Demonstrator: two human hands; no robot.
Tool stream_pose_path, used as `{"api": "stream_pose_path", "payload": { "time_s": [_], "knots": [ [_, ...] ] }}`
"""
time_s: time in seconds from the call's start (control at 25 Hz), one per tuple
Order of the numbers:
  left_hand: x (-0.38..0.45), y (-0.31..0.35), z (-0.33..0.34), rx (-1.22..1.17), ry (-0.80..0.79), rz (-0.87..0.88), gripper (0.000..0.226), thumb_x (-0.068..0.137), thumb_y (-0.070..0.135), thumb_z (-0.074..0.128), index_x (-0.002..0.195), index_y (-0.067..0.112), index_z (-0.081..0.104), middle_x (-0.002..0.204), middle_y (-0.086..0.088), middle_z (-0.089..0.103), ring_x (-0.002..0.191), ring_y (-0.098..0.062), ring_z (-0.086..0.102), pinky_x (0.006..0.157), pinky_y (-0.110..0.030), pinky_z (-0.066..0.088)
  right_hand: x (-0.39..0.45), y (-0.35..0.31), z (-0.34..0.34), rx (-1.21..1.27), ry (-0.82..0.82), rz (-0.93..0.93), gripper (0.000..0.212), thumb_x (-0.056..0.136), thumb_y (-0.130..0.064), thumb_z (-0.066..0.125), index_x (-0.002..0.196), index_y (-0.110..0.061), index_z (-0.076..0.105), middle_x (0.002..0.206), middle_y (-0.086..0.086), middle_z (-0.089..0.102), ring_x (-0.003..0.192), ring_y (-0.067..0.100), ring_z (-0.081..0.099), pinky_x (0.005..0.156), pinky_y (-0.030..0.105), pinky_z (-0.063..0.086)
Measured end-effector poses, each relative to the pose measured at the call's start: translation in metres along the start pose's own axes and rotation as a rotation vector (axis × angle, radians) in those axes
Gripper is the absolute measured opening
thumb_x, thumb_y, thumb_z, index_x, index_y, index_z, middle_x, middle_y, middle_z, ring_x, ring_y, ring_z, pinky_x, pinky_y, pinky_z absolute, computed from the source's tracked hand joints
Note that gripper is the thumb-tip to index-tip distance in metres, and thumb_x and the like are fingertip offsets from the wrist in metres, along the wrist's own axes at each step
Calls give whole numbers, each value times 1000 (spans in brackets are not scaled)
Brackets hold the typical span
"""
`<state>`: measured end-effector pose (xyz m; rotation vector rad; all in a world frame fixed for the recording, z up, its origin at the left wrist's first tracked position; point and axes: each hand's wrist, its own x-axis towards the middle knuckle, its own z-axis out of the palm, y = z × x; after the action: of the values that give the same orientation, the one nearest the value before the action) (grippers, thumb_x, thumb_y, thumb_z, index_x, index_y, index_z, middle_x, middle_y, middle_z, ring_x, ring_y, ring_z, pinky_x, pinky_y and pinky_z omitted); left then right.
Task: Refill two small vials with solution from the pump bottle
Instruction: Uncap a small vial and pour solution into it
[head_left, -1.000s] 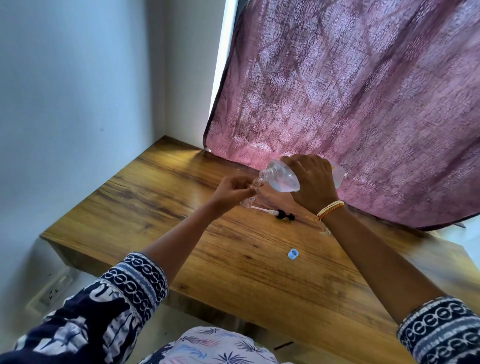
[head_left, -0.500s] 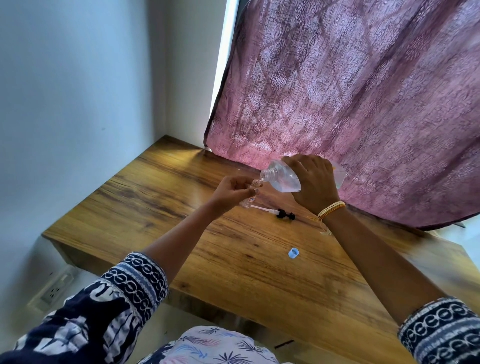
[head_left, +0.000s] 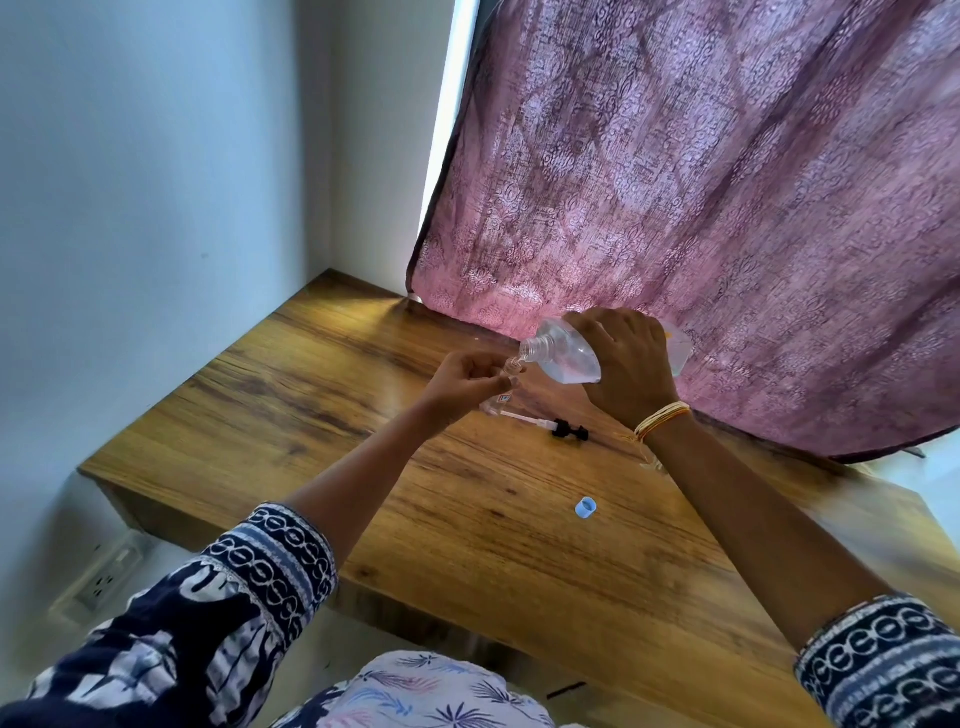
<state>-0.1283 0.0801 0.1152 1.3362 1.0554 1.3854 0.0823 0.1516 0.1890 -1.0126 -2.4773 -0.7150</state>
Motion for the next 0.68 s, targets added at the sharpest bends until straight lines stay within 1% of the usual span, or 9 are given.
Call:
{"api": "stream_pose_path", "payload": {
  "time_s": [0.12, 0.28, 0.32, 0.36, 0.48, 0.52, 0.56, 0.64, 0.68],
  "knots": [
    [2, 0, -1, -3, -2, 0, 28, 86, 3, 67, 113, -6, 66, 86, -12, 69, 70, -5, 66, 59, -15, 52, 1, 0, 1, 2, -8, 2, 68, 65, -19, 75, 124, -26, 42, 117, 7, 62, 103, 33, 58, 85, 47, 46],
    [3, -1, -2, -16, -11, 9, 27, 85, 1, 67, 112, -5, 66, 79, 1, 72, 68, -1, 67, 57, -14, 51, 1, -1, 1, 1, -8, 4, 69, 64, -17, 74, 123, -27, 41, 116, 7, 63, 102, 34, 58, 85, 48, 46],
    [3, -1, -2, -17, -9, 11, 27, 85, 2, 67, 111, -4, 66, 79, -1, 72, 68, -2, 67, 57, -14, 50, 2, -1, 1, 3, -6, 6, 68, 64, -17, 74, 123, -27, 40, 116, 7, 63, 102, 34, 58, 85, 48, 46],
    [4, -1, -2, -14, -5, 14, 26, 85, 3, 68, 110, -3, 67, 81, -6, 72, 69, -4, 67, 57, -14, 50, 2, -1, 0, 6, -3, 5, 68, 65, -16, 74, 123, -27, 40, 116, 7, 63, 102, 34, 58, 85, 48, 46],
    [5, -3, -4, 5, -3, 29, 20, 84, 7, 70, 105, 6, 71, 91, -33, 68, 77, -22, 62, 63, -23, 50, 2, 0, -2, 13, 17, -2, 67, 65, -14, 71, 123, -26, 40, 115, 7, 63, 101, 35, 58, 84, 48, 46],
    [6, -4, -5, 6, -9, 35, 19, 84, 8, 70, 103, 8, 71, 95, -38, 65, 79, -26, 60, 65, -26, 49, 2, 0, -2, 13, 24, -3, 66, 65, -14, 71, 123, -26, 41, 115, 7, 63, 101, 36, 58, 84, 48, 46],
    [6, -5, -5, 3, -15, 40, 19, 84, 9, 71, 103, 9, 72, 97, -40, 63, 79, -27, 59, 64, -25, 49, 2, 0, -2, 13, 32, -3, 66, 65, -14, 71, 123, -25, 42, 115, 8, 63, 100, 36, 58, 83, 48, 46],
    [7, -6, -5, -1, -20, 49, 20, 84, 10, 71, 104, 7, 71, 96, -39, 64, 78, -27, 59, 59, -18, 49, 2, 0, -2, 8, 47, -4, 64, 65, -13, 72, 122, -24, 46, 114, 8, 63, 100, 36, 58, 82, 48, 46],
    [7, -7, -5, -1, -19, 49, 21, 84, 11, 71, 104, 6, 71, 96, -38, 65, 78, -26, 59, 58, -17, 50, 2, 1, -2, 4, 49, -4, 63, 65, -13, 72, 122, -23, 47, 115, 8, 63, 100, 36, 58, 82, 48, 46]
  ]
}}
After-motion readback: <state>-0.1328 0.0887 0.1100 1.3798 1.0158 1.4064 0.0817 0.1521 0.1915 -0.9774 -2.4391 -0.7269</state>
